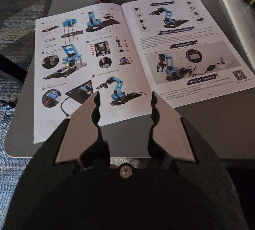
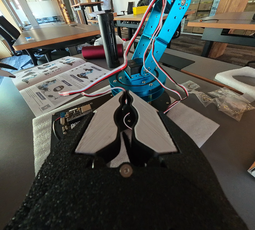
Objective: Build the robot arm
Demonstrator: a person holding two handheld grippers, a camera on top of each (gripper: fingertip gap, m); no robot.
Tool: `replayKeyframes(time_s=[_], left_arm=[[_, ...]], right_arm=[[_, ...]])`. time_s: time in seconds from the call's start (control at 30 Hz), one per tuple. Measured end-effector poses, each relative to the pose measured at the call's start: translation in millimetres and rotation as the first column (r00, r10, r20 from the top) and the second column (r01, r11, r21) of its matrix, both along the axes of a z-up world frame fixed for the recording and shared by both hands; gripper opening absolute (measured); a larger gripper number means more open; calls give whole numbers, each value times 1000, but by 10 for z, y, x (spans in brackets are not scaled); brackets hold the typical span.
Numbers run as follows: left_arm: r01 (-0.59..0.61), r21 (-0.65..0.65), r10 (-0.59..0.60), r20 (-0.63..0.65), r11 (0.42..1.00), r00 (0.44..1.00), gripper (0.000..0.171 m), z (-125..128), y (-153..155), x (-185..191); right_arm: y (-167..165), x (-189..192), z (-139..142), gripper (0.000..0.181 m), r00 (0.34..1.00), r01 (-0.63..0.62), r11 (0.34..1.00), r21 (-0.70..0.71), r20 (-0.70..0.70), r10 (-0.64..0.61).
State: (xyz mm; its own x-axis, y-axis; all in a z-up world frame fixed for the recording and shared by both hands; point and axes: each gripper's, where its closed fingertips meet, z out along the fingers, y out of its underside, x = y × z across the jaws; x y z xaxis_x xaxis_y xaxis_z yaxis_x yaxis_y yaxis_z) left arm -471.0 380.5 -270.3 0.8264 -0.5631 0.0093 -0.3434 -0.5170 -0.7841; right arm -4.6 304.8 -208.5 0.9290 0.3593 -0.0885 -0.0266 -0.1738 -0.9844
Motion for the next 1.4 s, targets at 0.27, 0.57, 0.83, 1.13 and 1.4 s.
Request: replayKeyframes(time_s=[0.27, 0.57, 0.83, 1.13, 1.4], left_arm=[[-10, 0, 10, 59, 1000, 998, 69, 63, 226, 84], [-95, -31, 98, 149, 995, 984, 35, -13, 543, 147], [-97, 11, 94, 172, 995, 981, 30, -61, 648, 226], [-73, -68, 91, 308, 995, 947, 30, -98, 657, 207], [-88, 55, 78, 161, 995, 984, 42, -73, 637, 223]], right_arm=[[33, 82, -90, 0, 1000, 19, 999, -32, -1, -19], [41, 329, -137, 0, 997, 80, 996, -43, -12, -81], [59, 346, -184, 0, 997, 74, 996, -59, -24, -75], [69, 378, -198, 0, 996, 76, 995, -64, -50, -79], [70, 378, -201, 0, 996, 77, 995, -65, -48, -80]])
